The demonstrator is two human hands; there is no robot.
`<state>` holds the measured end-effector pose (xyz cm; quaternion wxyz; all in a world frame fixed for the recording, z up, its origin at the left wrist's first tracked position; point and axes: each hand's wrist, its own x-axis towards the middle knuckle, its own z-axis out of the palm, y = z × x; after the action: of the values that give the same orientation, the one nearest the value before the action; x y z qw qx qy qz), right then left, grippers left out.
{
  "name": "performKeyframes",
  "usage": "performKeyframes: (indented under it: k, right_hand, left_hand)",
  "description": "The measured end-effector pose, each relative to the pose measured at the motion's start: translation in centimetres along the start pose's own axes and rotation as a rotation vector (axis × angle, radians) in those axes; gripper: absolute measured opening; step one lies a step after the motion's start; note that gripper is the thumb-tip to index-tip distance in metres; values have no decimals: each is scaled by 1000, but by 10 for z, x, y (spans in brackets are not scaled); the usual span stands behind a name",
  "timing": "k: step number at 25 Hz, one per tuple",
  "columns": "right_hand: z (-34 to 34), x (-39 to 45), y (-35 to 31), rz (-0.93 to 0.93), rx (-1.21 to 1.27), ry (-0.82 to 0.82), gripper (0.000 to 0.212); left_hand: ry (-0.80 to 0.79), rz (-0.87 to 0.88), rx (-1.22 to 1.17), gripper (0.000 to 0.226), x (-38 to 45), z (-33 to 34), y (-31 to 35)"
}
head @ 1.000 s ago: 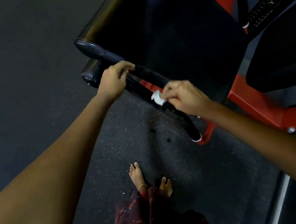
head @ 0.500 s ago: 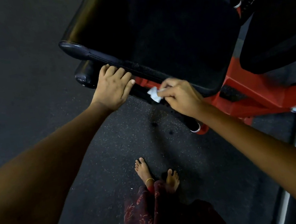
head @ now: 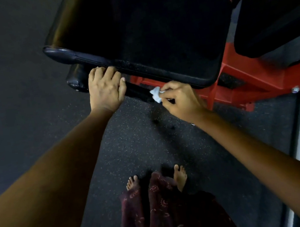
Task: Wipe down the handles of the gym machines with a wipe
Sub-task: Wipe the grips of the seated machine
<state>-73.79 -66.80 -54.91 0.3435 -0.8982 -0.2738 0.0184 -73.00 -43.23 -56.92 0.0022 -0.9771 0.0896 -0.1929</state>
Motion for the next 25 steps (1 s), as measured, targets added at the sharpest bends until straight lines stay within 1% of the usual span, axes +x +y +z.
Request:
performKeyframes:
  k: [2, 4, 7, 9, 11, 12, 14, 17, 19, 21, 22, 25]
  right_hand:
    - [17, 13, -25, -36, -18, 31, 19]
    - [31, 21, -44, -83, -99, 50, 17]
    - [27, 2, -28, -147, -186, 77, 13]
    - [19, -19, -16, -104, -227, 92, 12]
    - [20, -29, -19, 9, -232, 152, 12]
    - [26, -25, -27, 36, -227, 195, 11]
    - [41, -3, -46, 1, -207, 240, 11]
    - [48, 17, -58, -40, -233, 202, 12]
    - [42, 2, -44, -30, -251, 157, 11]
    - [33, -25, -28, 24, -277, 145, 11]
    - [28, -37, -23, 79, -270, 171, 10]
    - [26, -48, -26, 278, -163, 364, 10]
  left_hand:
    - [18, 24, -6, 34, -2, 4, -1]
    - [13, 33, -13, 35, -2, 5, -4]
    - [29, 40, -35, 36, -2, 6, -6]
    - [48, 59, -48, 38, -1, 7, -7]
    - [56, 84, -59, 40, -2, 9, -9]
    - [55, 99, -64, 41, -2, 9, -11]
    - [48, 126, -66, 43, -1, 8, -14]
    - [51, 146, -67, 45, -2, 10, -14]
    - [54, 138, -84, 44, -3, 11, -14]
    - [63, 136, -95, 44, -2, 12, -15]
    - [69, 138, -97, 44, -1, 12, -16]
    - [85, 144, -93, 45, -2, 12, -16]
